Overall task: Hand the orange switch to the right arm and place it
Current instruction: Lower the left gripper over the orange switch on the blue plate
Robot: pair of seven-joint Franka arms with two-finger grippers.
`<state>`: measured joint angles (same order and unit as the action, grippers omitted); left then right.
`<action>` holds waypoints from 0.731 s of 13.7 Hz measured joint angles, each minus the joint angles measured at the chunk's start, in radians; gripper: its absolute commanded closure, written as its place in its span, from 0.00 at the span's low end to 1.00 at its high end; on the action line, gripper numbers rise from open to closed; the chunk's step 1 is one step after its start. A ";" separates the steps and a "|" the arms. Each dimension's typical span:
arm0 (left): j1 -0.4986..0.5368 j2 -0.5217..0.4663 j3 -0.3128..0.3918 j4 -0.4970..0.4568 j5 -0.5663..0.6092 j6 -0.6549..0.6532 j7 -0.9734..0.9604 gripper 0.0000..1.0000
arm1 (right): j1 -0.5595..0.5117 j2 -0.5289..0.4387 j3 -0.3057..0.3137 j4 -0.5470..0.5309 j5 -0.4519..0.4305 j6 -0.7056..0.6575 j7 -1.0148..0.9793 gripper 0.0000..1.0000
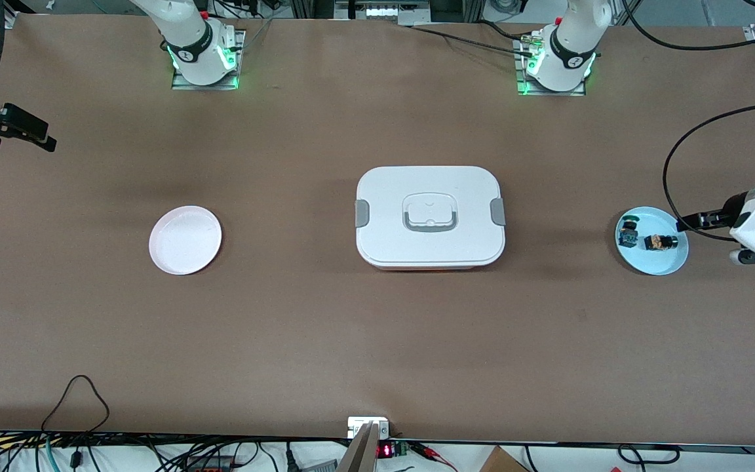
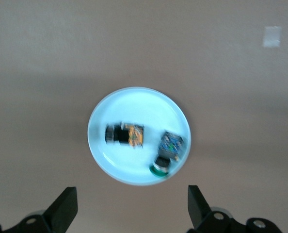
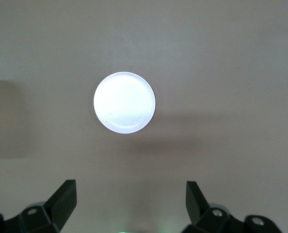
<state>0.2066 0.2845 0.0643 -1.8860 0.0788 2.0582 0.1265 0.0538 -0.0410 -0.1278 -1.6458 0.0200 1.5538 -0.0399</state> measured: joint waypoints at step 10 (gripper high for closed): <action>0.095 0.146 -0.006 -0.290 0.000 0.653 0.148 0.00 | 0.000 0.000 0.000 0.000 0.000 -0.002 0.000 0.00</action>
<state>0.3019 0.4301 0.0578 -2.1760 0.0791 2.7109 0.2746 0.0537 -0.0406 -0.1278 -1.6458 0.0198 1.5519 -0.0399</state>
